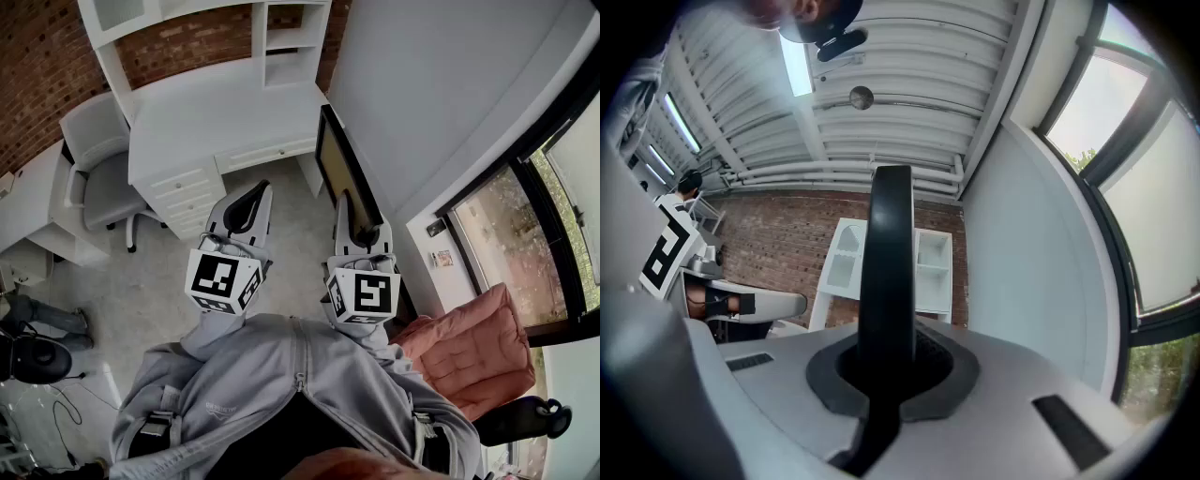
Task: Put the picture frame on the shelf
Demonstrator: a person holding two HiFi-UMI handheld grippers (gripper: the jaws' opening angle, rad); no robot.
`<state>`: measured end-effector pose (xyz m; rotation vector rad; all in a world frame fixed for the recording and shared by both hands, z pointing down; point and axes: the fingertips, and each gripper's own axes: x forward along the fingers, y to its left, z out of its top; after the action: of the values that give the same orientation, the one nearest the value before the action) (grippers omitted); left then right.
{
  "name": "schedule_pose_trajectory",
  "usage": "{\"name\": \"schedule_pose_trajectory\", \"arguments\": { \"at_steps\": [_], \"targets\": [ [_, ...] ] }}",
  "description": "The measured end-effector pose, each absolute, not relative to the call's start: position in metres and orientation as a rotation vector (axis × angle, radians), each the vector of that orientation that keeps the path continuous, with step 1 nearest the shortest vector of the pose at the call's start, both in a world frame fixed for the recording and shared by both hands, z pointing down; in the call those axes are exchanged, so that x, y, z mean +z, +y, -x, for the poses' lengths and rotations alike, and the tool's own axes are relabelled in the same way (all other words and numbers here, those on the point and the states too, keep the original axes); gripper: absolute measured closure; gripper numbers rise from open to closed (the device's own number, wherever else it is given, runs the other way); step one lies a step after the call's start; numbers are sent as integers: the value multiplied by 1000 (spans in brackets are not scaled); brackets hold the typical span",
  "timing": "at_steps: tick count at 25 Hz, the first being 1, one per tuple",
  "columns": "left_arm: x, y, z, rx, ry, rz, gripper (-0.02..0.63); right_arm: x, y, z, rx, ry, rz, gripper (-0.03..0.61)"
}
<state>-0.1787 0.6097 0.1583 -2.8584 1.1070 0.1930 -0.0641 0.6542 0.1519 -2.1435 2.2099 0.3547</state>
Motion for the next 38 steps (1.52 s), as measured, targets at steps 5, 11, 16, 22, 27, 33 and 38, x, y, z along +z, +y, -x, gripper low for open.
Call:
{"name": "schedule_pose_trajectory", "arguments": {
  "at_steps": [5,11,16,22,27,33,38],
  "targets": [
    [157,605,186,194,1097,2853,607,148,650,73,376,2200,2149,545],
    [159,599,196,199,1071,2862,607,149,644,85,377,2181,2151,545],
    [162,592,204,206,1039,2878,607,148,641,93,380,2139,2148,545],
    [168,578,198,187,1004,2903,607,153,630,90,345,2123,2159,545],
    [174,555,186,182,992,2915,607,157,607,80,358,2127,2157,545],
    [179,508,168,181,1017,2917,607,160,558,62,361,2154,2138,545],
    [177,455,144,190,1043,2903,607,159,502,38,371,2178,2109,545]
  ]
}}
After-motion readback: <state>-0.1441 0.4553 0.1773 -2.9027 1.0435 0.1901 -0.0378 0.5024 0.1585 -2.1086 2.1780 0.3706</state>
